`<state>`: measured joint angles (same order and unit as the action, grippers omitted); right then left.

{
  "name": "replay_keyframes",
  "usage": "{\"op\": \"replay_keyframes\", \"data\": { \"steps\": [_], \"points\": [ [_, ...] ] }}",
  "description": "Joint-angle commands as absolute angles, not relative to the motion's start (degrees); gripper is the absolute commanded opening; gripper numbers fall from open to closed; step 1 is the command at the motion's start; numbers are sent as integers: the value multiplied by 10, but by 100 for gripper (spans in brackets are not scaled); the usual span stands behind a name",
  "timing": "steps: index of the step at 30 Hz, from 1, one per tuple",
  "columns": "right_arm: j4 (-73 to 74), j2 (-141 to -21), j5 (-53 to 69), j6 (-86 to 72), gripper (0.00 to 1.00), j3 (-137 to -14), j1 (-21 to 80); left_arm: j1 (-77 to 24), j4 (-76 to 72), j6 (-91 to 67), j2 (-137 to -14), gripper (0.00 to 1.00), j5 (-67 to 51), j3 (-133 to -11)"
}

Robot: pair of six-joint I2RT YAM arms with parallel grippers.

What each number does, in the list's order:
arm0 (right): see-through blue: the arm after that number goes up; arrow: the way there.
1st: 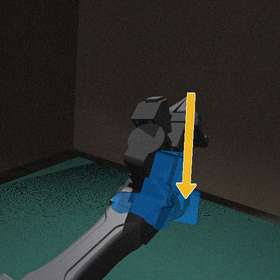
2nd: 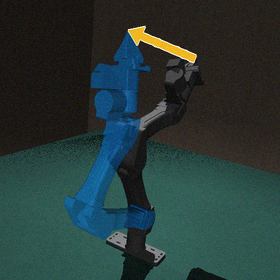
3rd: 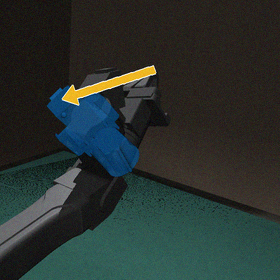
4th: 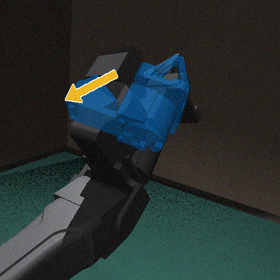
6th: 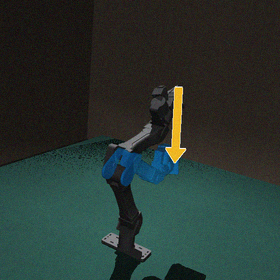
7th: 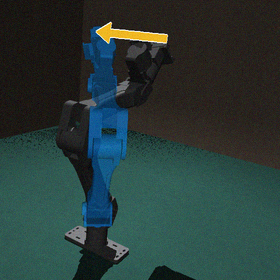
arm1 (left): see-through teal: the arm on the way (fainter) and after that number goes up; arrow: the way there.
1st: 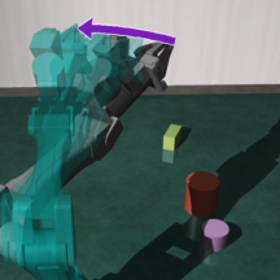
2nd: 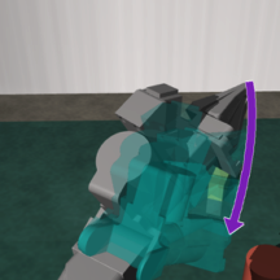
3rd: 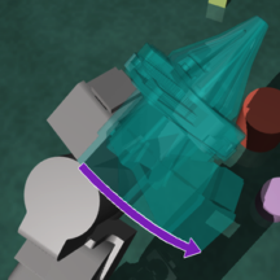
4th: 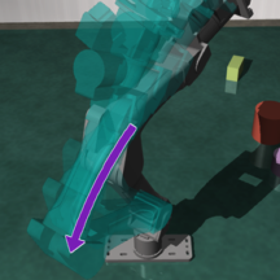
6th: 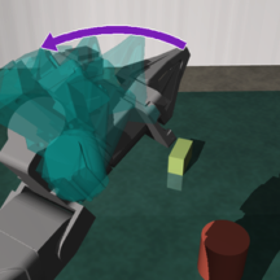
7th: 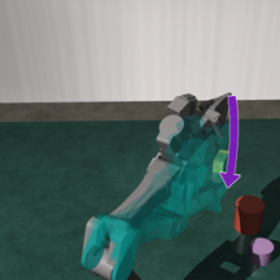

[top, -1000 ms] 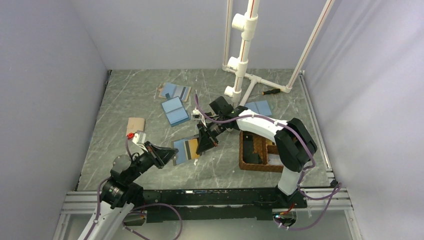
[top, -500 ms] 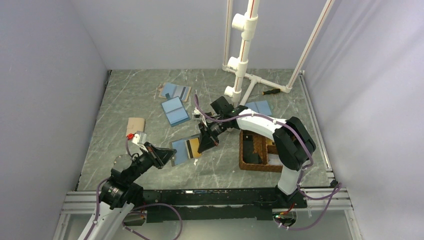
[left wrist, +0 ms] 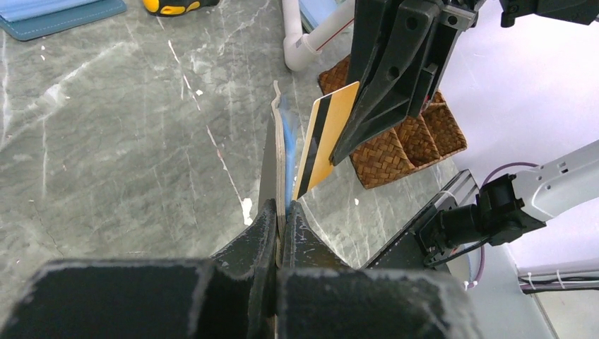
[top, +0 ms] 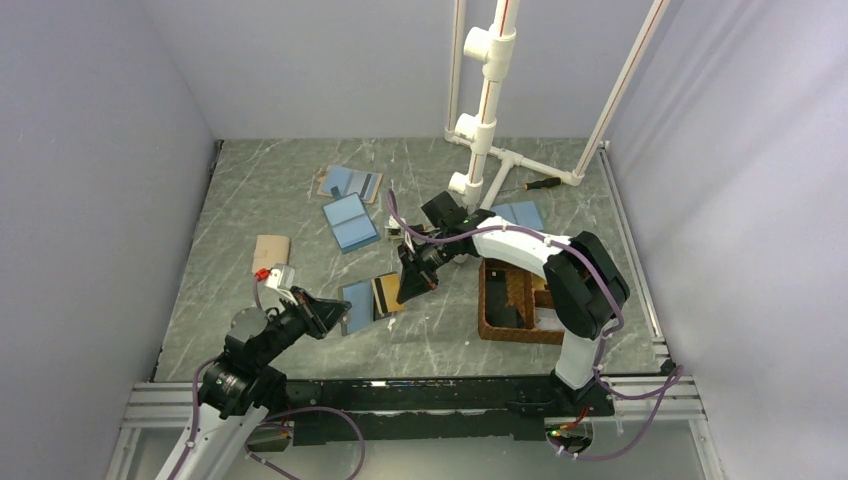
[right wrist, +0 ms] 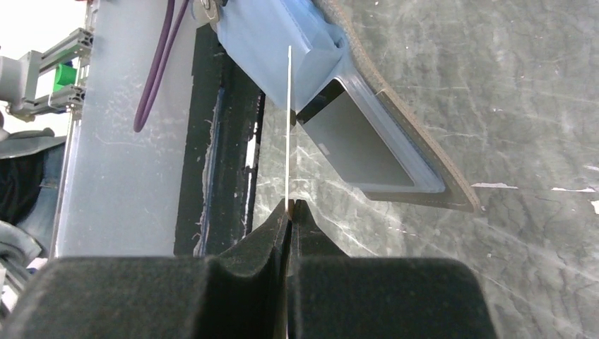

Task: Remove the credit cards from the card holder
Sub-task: Remove the credit card from the card holder, then place the card holder at the center of the board.

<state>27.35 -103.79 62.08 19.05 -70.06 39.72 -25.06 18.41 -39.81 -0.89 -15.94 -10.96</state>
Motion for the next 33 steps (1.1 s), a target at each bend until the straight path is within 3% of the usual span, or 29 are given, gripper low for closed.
{"op": "replay_keyframes", "data": {
  "steps": [1, 21, 33],
  "points": [
    [281, -1035, 618, 215, 0, -725, 395, -250, 161, -397, -3, 0, -149, -118],
    [404, -965, 536, 385, 0, -749, 457, -250, 9, -486, -63, 0, -175, -40],
    [522, -801, 480, 575, 0, -715, 453, -247, -84, -546, -237, 0, -169, -34]
  ]
}}
